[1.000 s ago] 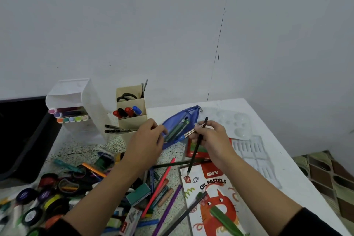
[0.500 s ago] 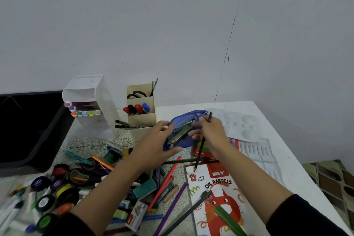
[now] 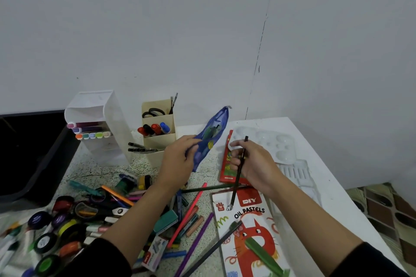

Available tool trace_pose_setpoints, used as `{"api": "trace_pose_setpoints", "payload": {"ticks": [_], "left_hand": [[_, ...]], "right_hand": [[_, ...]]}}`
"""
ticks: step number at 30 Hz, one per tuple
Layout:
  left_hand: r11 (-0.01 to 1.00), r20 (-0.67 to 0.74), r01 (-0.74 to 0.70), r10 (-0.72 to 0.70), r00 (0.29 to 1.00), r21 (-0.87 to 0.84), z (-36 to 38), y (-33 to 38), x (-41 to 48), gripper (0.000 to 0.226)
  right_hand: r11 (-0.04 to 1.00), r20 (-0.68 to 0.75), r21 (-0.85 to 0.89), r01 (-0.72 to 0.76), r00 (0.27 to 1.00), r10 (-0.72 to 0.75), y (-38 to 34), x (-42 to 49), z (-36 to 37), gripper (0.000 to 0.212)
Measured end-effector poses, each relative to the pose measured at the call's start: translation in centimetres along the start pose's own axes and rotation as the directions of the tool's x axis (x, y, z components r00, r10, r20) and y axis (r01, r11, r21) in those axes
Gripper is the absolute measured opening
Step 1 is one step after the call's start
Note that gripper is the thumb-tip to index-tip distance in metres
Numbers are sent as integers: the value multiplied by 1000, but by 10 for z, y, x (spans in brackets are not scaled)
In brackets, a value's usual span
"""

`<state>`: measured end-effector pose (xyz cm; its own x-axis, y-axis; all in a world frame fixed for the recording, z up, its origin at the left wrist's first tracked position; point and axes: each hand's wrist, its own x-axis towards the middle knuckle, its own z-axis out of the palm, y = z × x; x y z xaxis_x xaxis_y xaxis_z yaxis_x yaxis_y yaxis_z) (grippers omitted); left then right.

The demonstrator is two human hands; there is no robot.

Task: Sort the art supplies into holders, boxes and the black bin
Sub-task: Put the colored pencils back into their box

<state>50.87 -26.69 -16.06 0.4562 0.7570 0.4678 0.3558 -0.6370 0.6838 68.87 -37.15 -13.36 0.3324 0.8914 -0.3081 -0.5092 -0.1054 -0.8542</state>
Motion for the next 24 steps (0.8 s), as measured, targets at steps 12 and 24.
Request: {"api": "trace_pose_setpoints", "payload": {"ticks": [12, 24], "left_hand": [[948, 471, -202, 66, 879, 245, 1, -7, -15, 30], [729, 612, -410, -15, 791, 548, 60, 63, 5, 32]], "right_hand": [[912, -335, -385, 143, 899, -283, 6, -13, -22, 50], [407, -88, -902, 144, 862, -499, -33, 11, -59, 50]]}}
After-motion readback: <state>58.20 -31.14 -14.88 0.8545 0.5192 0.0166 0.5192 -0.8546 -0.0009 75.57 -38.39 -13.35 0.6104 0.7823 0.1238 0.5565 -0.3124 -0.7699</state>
